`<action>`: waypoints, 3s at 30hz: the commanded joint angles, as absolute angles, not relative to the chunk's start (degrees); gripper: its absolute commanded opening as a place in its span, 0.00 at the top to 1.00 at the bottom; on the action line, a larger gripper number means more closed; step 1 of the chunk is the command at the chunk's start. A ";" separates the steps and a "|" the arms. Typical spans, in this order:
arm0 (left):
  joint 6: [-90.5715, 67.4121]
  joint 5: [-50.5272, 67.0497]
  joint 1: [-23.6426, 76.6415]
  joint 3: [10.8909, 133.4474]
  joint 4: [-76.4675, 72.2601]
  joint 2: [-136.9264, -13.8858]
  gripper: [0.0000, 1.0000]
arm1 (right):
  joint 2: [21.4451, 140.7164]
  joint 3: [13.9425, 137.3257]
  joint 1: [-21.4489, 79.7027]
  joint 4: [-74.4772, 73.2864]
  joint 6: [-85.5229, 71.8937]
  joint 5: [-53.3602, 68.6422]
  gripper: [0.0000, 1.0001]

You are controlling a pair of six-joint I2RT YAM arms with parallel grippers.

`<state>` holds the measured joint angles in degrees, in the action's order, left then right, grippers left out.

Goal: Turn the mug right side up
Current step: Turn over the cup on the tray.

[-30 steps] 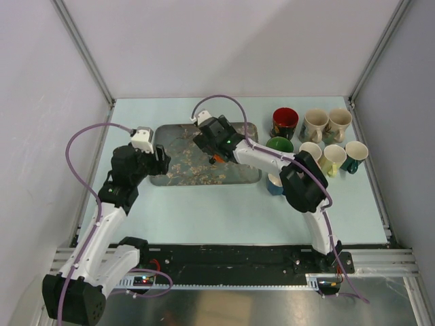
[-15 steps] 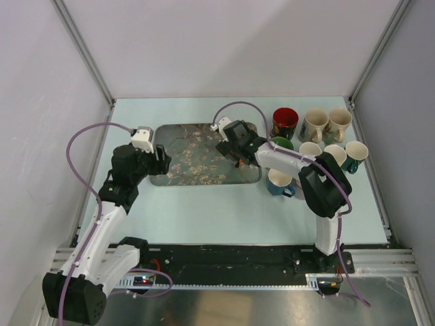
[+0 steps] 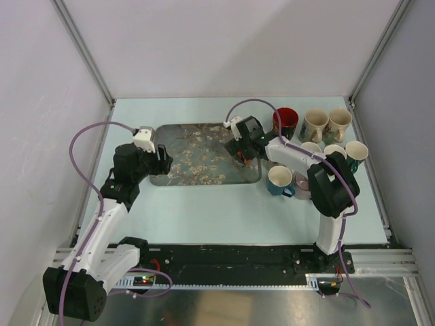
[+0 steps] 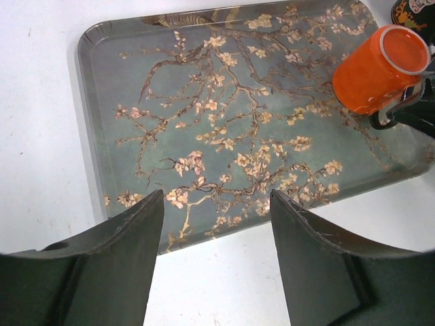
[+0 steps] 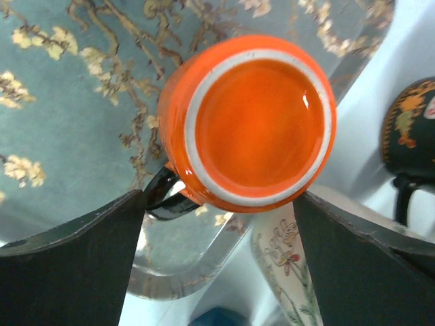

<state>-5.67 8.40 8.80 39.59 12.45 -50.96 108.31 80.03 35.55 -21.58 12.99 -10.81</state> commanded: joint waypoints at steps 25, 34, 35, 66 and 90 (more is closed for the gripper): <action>-6.26 10.93 7.95 42.24 10.17 -52.89 0.32 | 112.56 88.28 30.75 -26.77 7.90 10.77 0.23; -6.59 12.14 8.01 44.32 10.20 -55.13 0.32 | 116.84 91.25 33.05 -26.03 -4.82 -0.63 0.30; -6.41 12.13 8.05 44.53 10.24 -55.29 0.32 | 117.22 91.15 32.70 -26.16 -5.49 -1.46 0.32; 2.50 14.90 8.30 49.94 12.10 -58.57 0.32 | 122.38 96.27 27.13 -25.68 13.66 13.17 0.99; 71.83 22.77 31.36 40.52 -15.30 -58.44 0.22 | 105.45 80.64 19.20 3.86 -40.65 92.47 1.00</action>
<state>63.68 21.26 29.41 40.58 -3.49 -56.58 107.87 83.15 17.54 -23.90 -16.32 78.06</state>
